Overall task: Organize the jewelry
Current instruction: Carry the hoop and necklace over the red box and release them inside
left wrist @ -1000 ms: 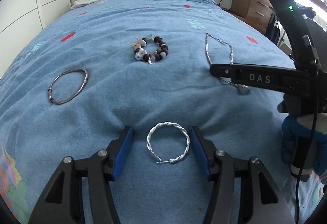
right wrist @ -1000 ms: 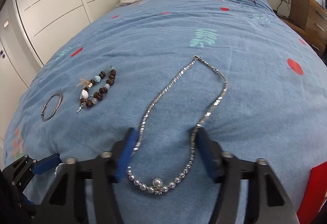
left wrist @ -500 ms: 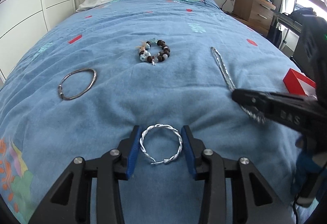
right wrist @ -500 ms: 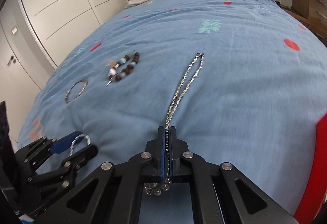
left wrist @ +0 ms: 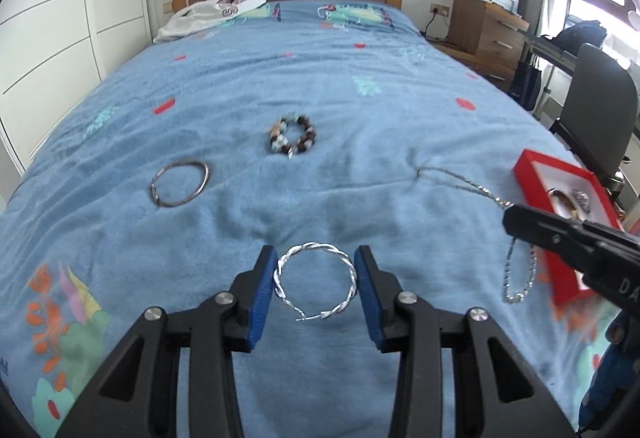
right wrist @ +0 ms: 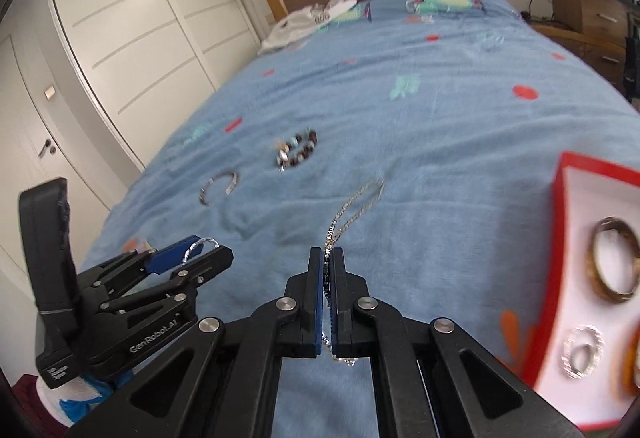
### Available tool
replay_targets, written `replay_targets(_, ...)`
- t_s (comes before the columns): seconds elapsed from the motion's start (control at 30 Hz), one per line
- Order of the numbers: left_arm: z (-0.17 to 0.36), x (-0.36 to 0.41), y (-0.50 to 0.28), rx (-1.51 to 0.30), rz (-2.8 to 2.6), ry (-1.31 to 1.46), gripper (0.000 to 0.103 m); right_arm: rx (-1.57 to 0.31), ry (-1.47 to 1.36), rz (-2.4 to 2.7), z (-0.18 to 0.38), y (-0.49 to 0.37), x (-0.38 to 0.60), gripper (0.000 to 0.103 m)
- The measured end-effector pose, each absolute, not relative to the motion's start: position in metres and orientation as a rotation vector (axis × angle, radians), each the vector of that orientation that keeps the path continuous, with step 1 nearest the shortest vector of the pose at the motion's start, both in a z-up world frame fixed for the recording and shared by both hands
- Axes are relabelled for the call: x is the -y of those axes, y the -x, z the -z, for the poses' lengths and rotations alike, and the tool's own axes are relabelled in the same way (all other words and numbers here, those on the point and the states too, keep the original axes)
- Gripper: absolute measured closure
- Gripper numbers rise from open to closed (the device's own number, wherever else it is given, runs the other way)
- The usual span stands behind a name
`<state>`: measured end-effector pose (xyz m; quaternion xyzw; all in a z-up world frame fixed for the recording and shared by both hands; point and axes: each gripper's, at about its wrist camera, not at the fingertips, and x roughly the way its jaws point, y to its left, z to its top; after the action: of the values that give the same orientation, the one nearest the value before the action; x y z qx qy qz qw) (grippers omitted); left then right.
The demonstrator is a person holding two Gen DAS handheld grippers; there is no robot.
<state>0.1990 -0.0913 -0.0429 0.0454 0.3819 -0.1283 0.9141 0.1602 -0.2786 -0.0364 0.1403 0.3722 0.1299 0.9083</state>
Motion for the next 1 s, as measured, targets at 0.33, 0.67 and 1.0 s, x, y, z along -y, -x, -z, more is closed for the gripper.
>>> replay_targets(0.33, -0.007, 0.145, -0.168, -0.716, 0.371, -0.103, 0.066, -0.635, -0.311, -0.188, -0.023, -0.114, 0.322, 0.100)
replay_targets(0.67, -0.020, 0.235, -0.150, -0.701, 0.513, -0.127, 0.066, -0.578, -0.330, -0.055, -0.044, -0.078, 0.399, 0.100)
replay_targets(1.0, 0.010, 0.323, -0.159, -0.743, 0.613, -0.184, 0.066, -0.621, -0.376, 0.059, -0.003, -0.080, 0.470, 0.100)
